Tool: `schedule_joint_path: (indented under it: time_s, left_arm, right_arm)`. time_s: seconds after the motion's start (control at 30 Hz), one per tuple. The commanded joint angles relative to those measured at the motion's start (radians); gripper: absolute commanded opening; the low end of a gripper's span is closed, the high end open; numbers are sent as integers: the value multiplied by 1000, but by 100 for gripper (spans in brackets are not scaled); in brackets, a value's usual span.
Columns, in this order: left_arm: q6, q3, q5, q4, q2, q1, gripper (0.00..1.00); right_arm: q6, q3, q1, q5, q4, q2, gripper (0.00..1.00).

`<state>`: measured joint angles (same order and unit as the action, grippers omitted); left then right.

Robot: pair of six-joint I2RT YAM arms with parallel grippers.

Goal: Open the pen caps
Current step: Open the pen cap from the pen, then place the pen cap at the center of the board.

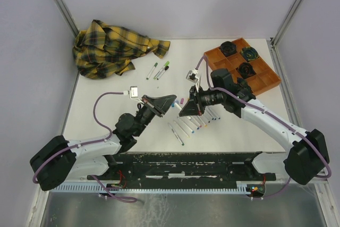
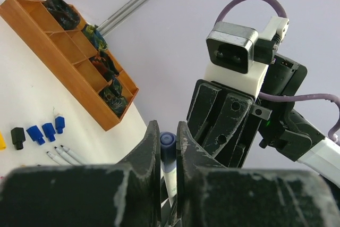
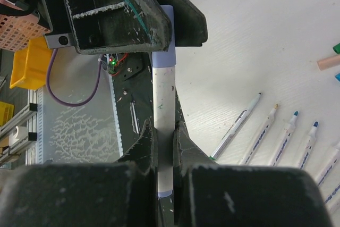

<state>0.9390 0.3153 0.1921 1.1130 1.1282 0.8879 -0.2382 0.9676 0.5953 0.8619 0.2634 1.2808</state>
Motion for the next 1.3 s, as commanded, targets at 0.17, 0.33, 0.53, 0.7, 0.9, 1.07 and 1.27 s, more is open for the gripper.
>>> schedule_joint_path:
  time_s: [0.17,0.33,0.53,0.7,0.9,1.07,1.27]
  left_arm:
    - [-106,133,101,-158,-126,-179,3]
    - [10,226,-23,-181,-80,-419,3]
    - [33,286,-83,-233,-33,-494,3]
    - [-41,262,-57,-513,-37,-499,3]
    - [-29,269,24,-871,75,-499,3]
    - [-71,364,-23,-1021,264,-496,3]
    - [-109,481,52,-1141,447,-442,3]
  right_arm:
    - [-64,-28,3,54,-93,46,0]
    - [-56,-34,31,41,-97,73,0]
    - [-43,-31,55,13,-90,88,0]
    - [-48,-36,54,-66,-89,74,0]
    - [-163,-43,57,-237,-106,79,0]
    - [-185,-36,57,-263,-95,109,0]
    - [-188,-33,57,-275,-90,122,0]
